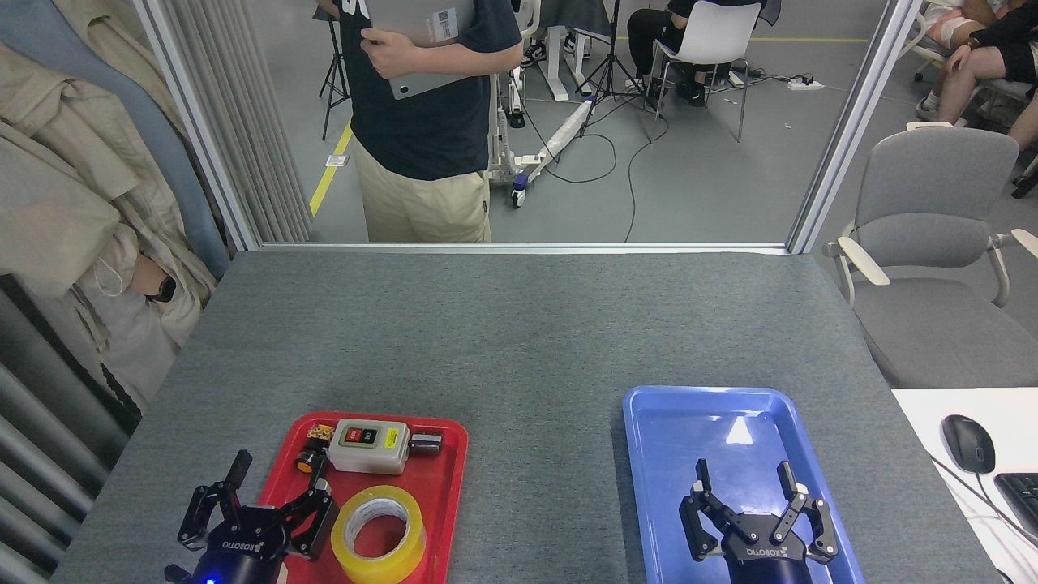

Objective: Place and move tape with both arms

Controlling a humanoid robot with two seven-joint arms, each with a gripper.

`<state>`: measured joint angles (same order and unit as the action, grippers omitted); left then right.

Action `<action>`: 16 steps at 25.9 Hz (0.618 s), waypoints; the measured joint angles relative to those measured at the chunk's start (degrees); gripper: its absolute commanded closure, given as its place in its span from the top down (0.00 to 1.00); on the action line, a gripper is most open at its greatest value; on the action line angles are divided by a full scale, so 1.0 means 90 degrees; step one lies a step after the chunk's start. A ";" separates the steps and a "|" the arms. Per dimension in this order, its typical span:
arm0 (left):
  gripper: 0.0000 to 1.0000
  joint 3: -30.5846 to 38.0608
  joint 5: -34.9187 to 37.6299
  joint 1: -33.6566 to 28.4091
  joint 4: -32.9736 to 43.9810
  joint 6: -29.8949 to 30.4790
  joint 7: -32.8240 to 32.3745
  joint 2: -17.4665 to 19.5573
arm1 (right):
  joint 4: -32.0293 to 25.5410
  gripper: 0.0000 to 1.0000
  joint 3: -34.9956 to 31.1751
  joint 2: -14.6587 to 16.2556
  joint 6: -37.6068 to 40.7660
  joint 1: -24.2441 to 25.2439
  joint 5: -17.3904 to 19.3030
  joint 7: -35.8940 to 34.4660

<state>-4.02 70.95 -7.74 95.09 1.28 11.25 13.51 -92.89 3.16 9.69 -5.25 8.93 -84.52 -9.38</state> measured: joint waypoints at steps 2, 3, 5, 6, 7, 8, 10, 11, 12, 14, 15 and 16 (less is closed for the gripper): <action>1.00 0.0013 -0.0035 0.0000 -0.0007 0.0001 0.0026 0.0001 | -0.0009 1.00 0.0001 -0.0002 0.0005 0.0007 0.0003 -0.0005; 1.00 0.0018 -0.0059 0.0000 -0.0021 0.0001 0.0099 0.0002 | -0.0013 1.00 0.0001 -0.0002 0.0005 0.0010 0.0004 -0.0008; 1.00 0.0027 -0.0106 0.0000 -0.0043 0.0000 0.0210 0.0012 | -0.0019 1.00 0.0000 -0.0003 0.0005 0.0012 0.0005 -0.0015; 1.00 0.0031 -0.0128 0.0000 -0.0054 -0.0024 0.0223 0.0019 | -0.0019 1.00 -0.0005 -0.0002 0.0005 0.0017 0.0005 -0.0012; 1.00 0.0033 -0.0145 0.0000 -0.0063 -0.0039 0.0223 0.0022 | -0.0019 1.00 -0.0012 0.0001 0.0005 0.0019 0.0006 -0.0005; 1.00 0.0033 -0.0159 0.0000 -0.0067 -0.0047 0.0223 0.0025 | -0.0020 1.00 -0.0017 0.0006 -0.0010 0.0019 0.0006 0.0020; 1.00 0.0035 -0.0175 0.0000 -0.0070 -0.0062 0.0193 0.0029 | -0.0020 1.00 -0.0025 0.0018 -0.0013 0.0023 0.0006 0.0072; 1.00 0.0035 -0.0179 0.0000 -0.0068 -0.0062 0.0184 0.0030 | -0.0021 1.00 -0.0028 0.0024 -0.0015 0.0022 0.0006 0.0078; 1.00 0.0033 -0.0182 0.0000 -0.0065 -0.0052 0.0173 0.0031 | -0.0021 1.00 -0.0030 0.0030 -0.0016 0.0022 0.0006 0.0084; 1.00 0.0029 -0.0185 0.0000 -0.0063 -0.0018 0.0161 0.0033 | -0.0021 1.00 -0.0032 0.0039 -0.0019 0.0021 0.0006 0.0085; 1.00 0.0027 -0.0186 0.0000 -0.0060 -0.0012 0.0157 0.0036 | -0.0021 1.00 -0.0032 0.0041 -0.0019 0.0019 0.0006 0.0086; 1.00 0.0023 -0.0193 0.0001 -0.0056 -0.0012 0.0149 0.0037 | -0.0021 1.00 -0.0031 0.0042 -0.0019 0.0017 0.0006 0.0091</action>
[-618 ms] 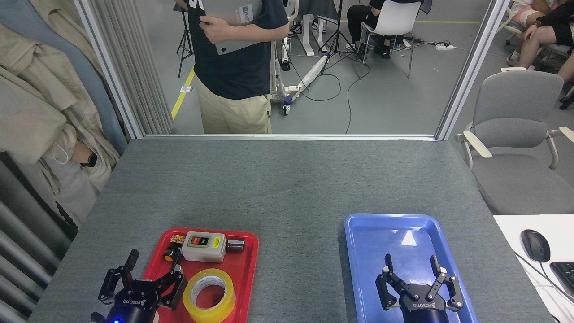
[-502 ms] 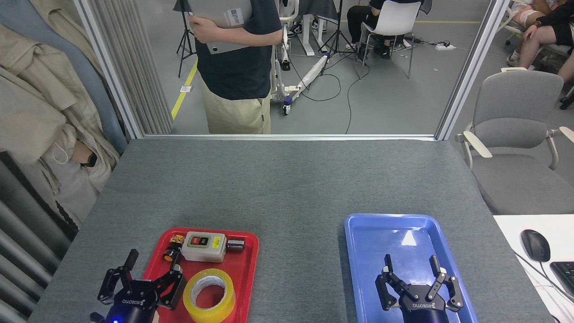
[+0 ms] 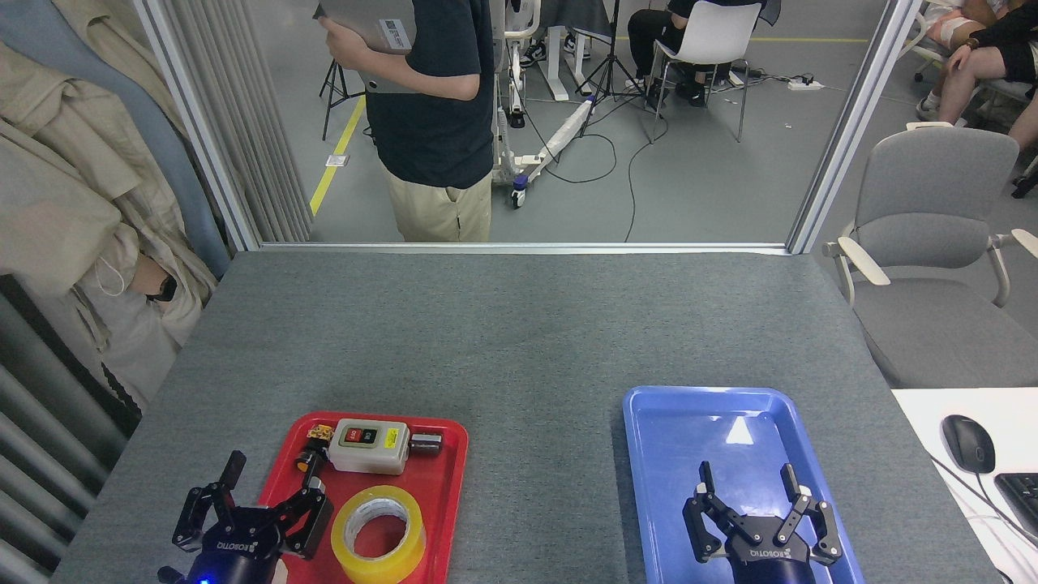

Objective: Place and move tape with both arms

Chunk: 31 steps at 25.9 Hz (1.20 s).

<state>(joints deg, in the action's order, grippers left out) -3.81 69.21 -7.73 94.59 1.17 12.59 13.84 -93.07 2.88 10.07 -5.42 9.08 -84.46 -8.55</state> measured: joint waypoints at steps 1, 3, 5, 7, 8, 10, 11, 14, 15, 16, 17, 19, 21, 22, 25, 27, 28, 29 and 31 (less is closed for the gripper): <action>1.00 -0.0005 -0.0019 0.0005 0.0002 0.0000 -0.0017 -0.0001 | 0.0000 1.00 0.0000 0.0001 0.0000 0.0000 0.0002 0.0008; 1.00 -0.0010 -0.0105 0.0015 0.0008 0.0015 -0.0053 -0.0003 | 0.0000 1.00 0.0001 0.0002 0.0000 0.0000 0.0006 0.0016; 1.00 -0.0016 -0.0289 0.0020 0.0014 0.0071 -0.0113 -0.0008 | 0.0002 1.00 0.0002 0.0002 0.0005 0.0001 0.0008 0.0009; 1.00 -0.0044 -0.0522 0.0027 0.0014 0.0129 -0.0145 0.0017 | 0.0006 1.00 0.0002 0.0002 0.0006 0.0004 0.0009 -0.0002; 1.00 -0.0084 -0.0639 0.0040 0.0005 0.0140 -0.0154 0.0064 | 0.0007 1.00 0.0002 0.0002 0.0006 0.0005 0.0009 -0.0007; 1.00 -0.0260 -0.0836 0.0089 -0.0054 0.0145 -0.0185 0.0242 | 0.0009 1.00 0.0003 0.0001 0.0006 0.0006 0.0009 -0.0013; 1.00 -0.0381 -0.0918 0.0144 -0.0120 0.0141 -0.0227 0.0349 | 0.0009 1.00 0.0003 0.0000 0.0006 0.0006 0.0009 -0.0013; 1.00 -0.0808 -0.1055 0.0443 -0.0311 0.0133 -0.0672 0.0725 | 0.0009 1.00 0.0003 -0.0006 0.0006 0.0007 0.0009 -0.0018; 1.00 -0.0938 -0.1082 0.0563 -0.0329 0.0132 -0.0991 0.0852 | 0.0009 1.00 0.0004 -0.0008 0.0004 0.0007 0.0009 -0.0019; 1.00 -0.1050 -0.1101 0.0703 -0.0335 0.0131 -0.1340 0.0954 | 0.0009 1.00 0.0003 -0.0011 -0.0004 0.0007 0.0009 -0.0020; 1.00 -0.1131 -0.1120 0.0833 -0.0331 0.0156 -0.1808 0.1032 | 0.0010 1.00 0.0003 -0.0015 -0.0005 0.0007 0.0009 -0.0021; 1.00 -0.1225 -0.1173 0.1050 -0.0325 0.0163 -0.2866 0.1122 | 0.0009 1.00 0.0003 -0.0020 -0.0017 0.0007 0.0009 -0.0027; 1.00 -0.1263 -0.1279 0.1214 -0.0321 0.0183 -0.3988 0.1176 | 0.0009 1.00 0.0003 -0.0022 -0.0021 0.0007 0.0009 -0.0031; 1.00 -0.1274 -0.1348 0.1264 -0.0323 0.0183 -0.4462 0.1190 | 0.0010 1.00 0.0002 -0.0023 -0.0024 0.0007 0.0009 -0.0034; 1.00 -0.1275 -0.1597 0.1351 -0.0327 0.0189 -0.5514 0.1196 | 0.0010 1.00 0.0003 -0.0025 -0.0029 0.0007 0.0003 -0.0037; 1.00 -0.1261 -0.1692 0.1369 -0.0330 0.0194 -0.5808 0.1143 | 0.0010 1.00 0.0003 -0.0026 -0.0029 0.0007 0.0001 -0.0038; 1.00 -0.1258 -0.1717 0.1376 -0.0331 0.0194 -0.5889 0.1108 | 0.0010 1.00 0.0003 -0.0026 -0.0029 0.0007 0.0000 -0.0044; 1.00 -0.1255 -0.1737 0.1380 -0.0337 0.0200 -0.5953 0.1068 | 0.0010 1.00 0.0003 -0.0027 -0.0029 0.0007 0.0000 -0.0046; 1.00 -0.1255 -0.1756 0.1418 -0.0360 0.0201 -0.6003 0.1003 | 0.0010 1.00 0.0003 -0.0027 -0.0029 0.0007 0.0000 -0.0047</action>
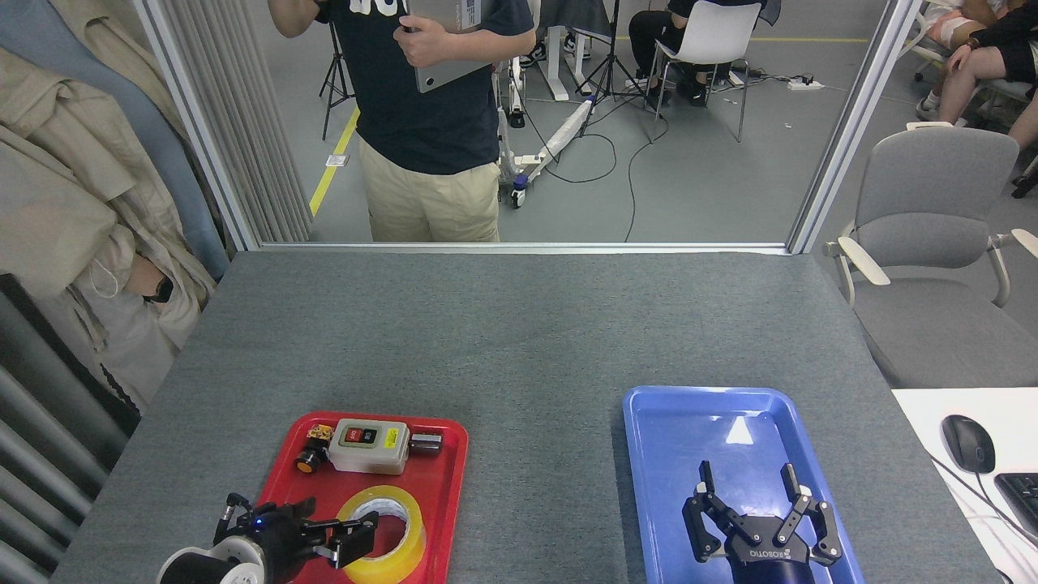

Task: Place and move tape with both arms
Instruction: 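Grasp the yellow tape roll in the red tray with the left gripper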

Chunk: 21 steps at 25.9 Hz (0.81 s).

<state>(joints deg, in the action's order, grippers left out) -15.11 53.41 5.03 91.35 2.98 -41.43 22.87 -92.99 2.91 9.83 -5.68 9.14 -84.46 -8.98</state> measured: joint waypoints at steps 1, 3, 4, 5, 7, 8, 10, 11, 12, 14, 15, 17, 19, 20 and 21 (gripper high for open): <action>1.00 -0.0005 -0.0005 0.0022 -0.0022 0.0001 -0.0018 -0.0021 | 0.0000 1.00 0.0002 0.0000 0.0004 0.0000 0.0000 0.0000; 1.00 -0.0017 -0.0006 0.0075 -0.0096 0.0006 -0.0043 -0.0048 | 0.0000 1.00 0.0006 0.0000 0.0012 0.0000 -0.0004 -0.0001; 1.00 -0.0020 0.0003 0.0097 -0.0133 0.0006 -0.0051 -0.0061 | 0.0000 1.00 0.0008 0.0000 0.0017 0.0000 -0.0006 -0.0001; 1.00 -0.0024 0.0016 0.0119 -0.0169 0.0006 -0.0064 -0.0077 | 0.0000 1.00 0.0008 0.0000 0.0018 0.0000 -0.0007 -0.0002; 0.99 -0.0028 0.0043 0.0172 -0.0277 0.0011 -0.0067 -0.0109 | 0.0000 1.00 0.0008 0.0001 0.0019 0.0000 -0.0009 -0.0002; 0.98 -0.0029 0.0059 0.0198 -0.0346 0.0011 -0.0076 -0.0120 | 0.0000 1.00 0.0008 0.0001 0.0019 0.0000 -0.0009 -0.0002; 0.93 -0.0035 0.0102 0.0278 -0.0510 0.0028 -0.0090 -0.0129 | 0.0000 1.00 0.0008 0.0001 0.0023 0.0000 -0.0009 -0.0009; 0.86 -0.0040 0.0130 0.0308 -0.0582 0.0053 -0.0097 -0.0129 | 0.0002 1.00 0.0008 0.0001 0.0024 0.0000 -0.0009 -0.0016; 0.78 -0.0043 0.0170 0.0340 -0.0651 0.0104 -0.0101 -0.0128 | 0.0002 1.00 0.0008 0.0001 0.0024 0.0000 -0.0009 -0.0020; 0.49 -0.0043 0.0243 0.0385 -0.0753 0.0212 -0.0128 -0.0122 | 0.0002 1.00 0.0008 0.0003 0.0025 0.0001 -0.0009 -0.0027; 0.33 -0.0043 0.0270 0.0398 -0.0782 0.0306 -0.0156 -0.0118 | 0.0001 1.00 0.0009 0.0005 0.0025 0.0000 -0.0008 -0.0027; 0.10 -0.0042 0.0305 0.0422 -0.0834 0.0603 -0.0252 -0.0110 | 0.0001 1.00 0.0008 0.0012 0.0027 -0.0003 -0.0009 -0.0022; 0.00 -0.0039 0.0319 0.0446 -0.0923 0.0984 -0.0347 -0.0110 | 0.0001 1.00 0.0012 0.0014 0.0033 -0.0007 -0.0016 -0.0006; 0.00 -0.0034 0.0321 0.0463 -0.0973 0.1203 -0.0379 -0.0112 | 0.0001 1.00 0.0013 0.0014 0.0038 -0.0007 -0.0020 -0.0001; 0.00 -0.0029 0.0324 0.0485 -0.1021 0.1347 -0.0390 -0.0116 | 0.0002 1.00 0.0014 0.0016 0.0049 -0.0007 -0.0023 0.0000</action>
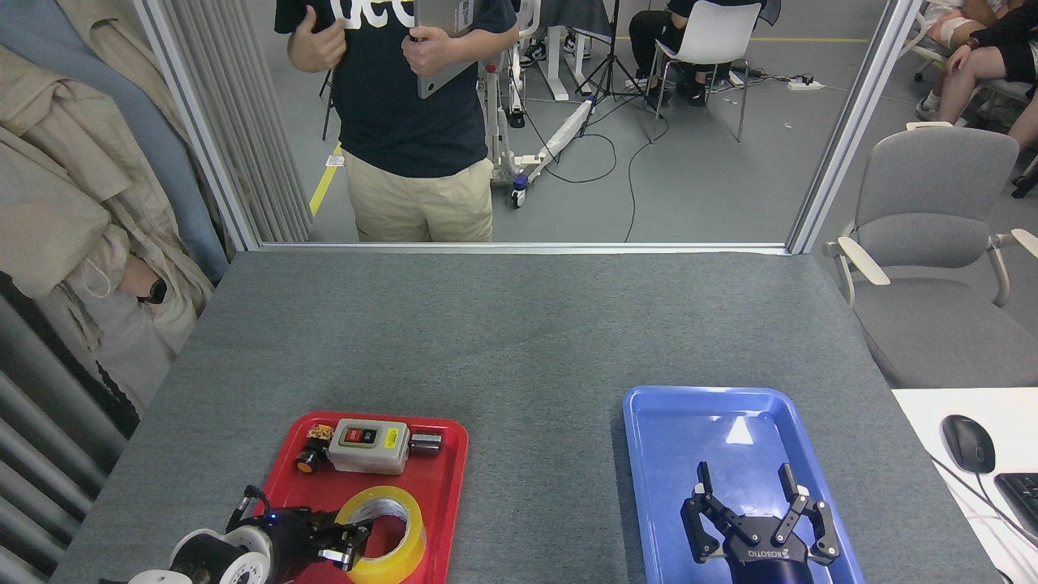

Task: Place and move tape with both arms
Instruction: 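Grasp the yellow tape roll in the red tray with the left gripper, then lift the tape and carry it toward the right gripper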

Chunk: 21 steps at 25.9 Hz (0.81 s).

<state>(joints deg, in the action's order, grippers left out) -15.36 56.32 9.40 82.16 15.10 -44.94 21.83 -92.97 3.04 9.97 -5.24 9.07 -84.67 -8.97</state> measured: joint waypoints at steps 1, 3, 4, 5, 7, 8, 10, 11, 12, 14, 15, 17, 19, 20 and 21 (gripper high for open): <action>0.00 0.0007 -0.0005 0.0022 -0.0043 0.0176 -0.0007 -0.0003 | 0.0001 1.00 0.0001 0.0001 0.0002 -0.0001 -0.0002 0.0001; 0.00 0.0029 -0.0045 0.0065 -0.0095 0.0494 -0.0038 -0.0008 | 0.0006 1.00 0.0004 0.0010 0.0004 -0.0002 -0.0003 0.0002; 0.00 0.0055 -0.0076 0.0099 -0.0107 0.0705 -0.0056 -0.0015 | 0.0007 1.00 0.0004 0.0013 0.0005 -0.0002 -0.0003 0.0003; 0.00 0.0117 -0.0127 0.0130 -0.0116 0.0932 -0.0079 -0.0019 | 0.0007 1.00 0.0004 0.0017 0.0005 -0.0002 -0.0003 0.0003; 0.00 0.0398 -0.0417 0.0210 -0.0119 0.1538 -0.0039 -0.0063 | 0.0008 1.00 0.0005 0.0022 0.0006 -0.0002 -0.0003 0.0003; 0.00 0.0606 -0.0709 0.0224 -0.0123 0.1946 -0.0029 -0.0119 | 0.0008 1.00 0.0008 0.0023 0.0006 -0.0002 -0.0004 0.0003; 0.00 0.0960 -0.1556 0.0260 -0.0138 0.2633 0.0003 -0.0234 | 0.0008 1.00 0.0011 0.0025 0.0014 -0.0002 -0.0005 0.0003; 0.00 0.1099 -0.2037 0.0268 -0.0160 0.2832 0.0021 -0.0315 | 0.0008 1.00 0.0011 0.0027 0.0025 -0.0002 -0.0005 0.0004; 0.00 0.1182 -0.2505 0.0269 -0.0194 0.2989 0.0023 -0.0421 | 0.0008 1.00 0.0012 0.0030 0.0055 -0.0002 -0.0006 0.0006; 0.00 0.1207 -0.3279 0.0272 -0.0325 0.3171 0.0044 -0.0691 | 0.0008 1.00 0.0013 0.0035 0.0121 -0.0004 -0.0007 0.0017; 0.00 0.1147 -0.3503 0.0264 -0.0425 0.3216 0.0044 -0.0872 | 0.0008 1.00 0.0013 0.0039 0.0157 -0.0005 -0.0010 0.0021; 0.00 0.1000 -0.3773 0.0249 -0.0698 0.3275 0.0004 -0.1243 | 0.0008 1.00 0.0013 0.0043 0.0286 -0.0009 -0.0030 0.0022; 0.00 0.0902 -0.3841 0.0265 -0.0997 0.3297 -0.0017 -0.1585 | 0.0006 1.00 0.0014 0.0047 0.0560 -0.0009 -0.0083 -0.0043; 0.00 0.0877 -0.3840 0.0291 -0.1131 0.3299 -0.0028 -0.1721 | 0.0004 1.00 0.0014 0.0052 0.0737 -0.0008 -0.0115 -0.0079; 0.00 0.0856 -0.3828 0.0338 -0.1255 0.3309 -0.0030 -0.1850 | 0.0002 1.00 0.0014 0.0059 0.0941 -0.0008 -0.0161 -0.0160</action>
<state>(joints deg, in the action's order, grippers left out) -7.66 21.87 12.45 70.86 44.88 -45.21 5.18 -92.95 3.17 10.50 3.23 9.00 -86.12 -10.41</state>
